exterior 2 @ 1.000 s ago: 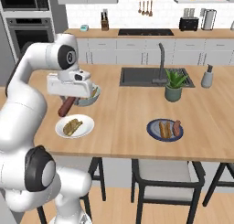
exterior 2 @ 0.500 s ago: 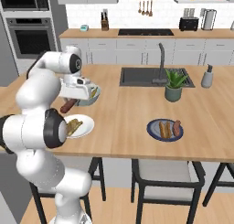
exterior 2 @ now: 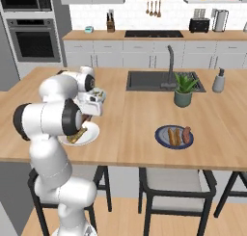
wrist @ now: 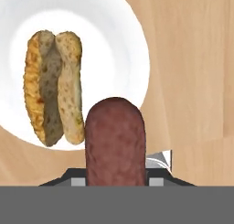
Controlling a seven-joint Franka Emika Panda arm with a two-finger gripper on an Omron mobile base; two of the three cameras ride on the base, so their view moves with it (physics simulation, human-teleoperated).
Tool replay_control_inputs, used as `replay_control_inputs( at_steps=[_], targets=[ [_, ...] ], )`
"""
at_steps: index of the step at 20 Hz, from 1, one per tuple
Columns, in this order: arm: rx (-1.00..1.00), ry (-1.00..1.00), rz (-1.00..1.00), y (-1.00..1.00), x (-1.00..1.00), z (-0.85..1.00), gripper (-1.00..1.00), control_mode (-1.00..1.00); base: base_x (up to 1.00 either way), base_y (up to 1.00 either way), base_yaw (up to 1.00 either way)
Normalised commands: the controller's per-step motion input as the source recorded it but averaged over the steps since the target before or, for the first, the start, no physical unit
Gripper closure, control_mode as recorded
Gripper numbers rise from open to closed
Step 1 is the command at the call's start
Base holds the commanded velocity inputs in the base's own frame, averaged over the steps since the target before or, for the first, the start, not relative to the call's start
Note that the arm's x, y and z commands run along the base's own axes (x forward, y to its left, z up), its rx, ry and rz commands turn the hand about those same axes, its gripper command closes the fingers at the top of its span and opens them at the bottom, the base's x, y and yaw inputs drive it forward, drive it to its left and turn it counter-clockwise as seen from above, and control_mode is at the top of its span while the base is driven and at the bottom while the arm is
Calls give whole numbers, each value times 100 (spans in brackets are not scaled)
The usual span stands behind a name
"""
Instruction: Place one bun and one sausage from the bowl on each plate.
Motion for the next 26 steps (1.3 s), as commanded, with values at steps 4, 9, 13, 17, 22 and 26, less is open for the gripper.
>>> replay_control_inputs(
  at_steps=[4, 9, 13, 17, 22, 26],
  targets=[
    [0, 0, 0, 0, 53, -66, 100, -100, 0, 0, 0],
    [0, -3, 0, 0, 22, -57, 100, -100, 0, 0, 0],
    [0, -2, 0, 0, 7, -57, 100, -100, 0, 0, 0],
    [0, -1, 0, 0, 0, -54, 100, -100, 0, 0, 0],
    [0, 0, 0, 10, 16, -19, -100, -100, 0, 0, 0],
    [0, -3, 0, 11, 4, 1, -100, -100, 0, 0, 0]
  ],
)
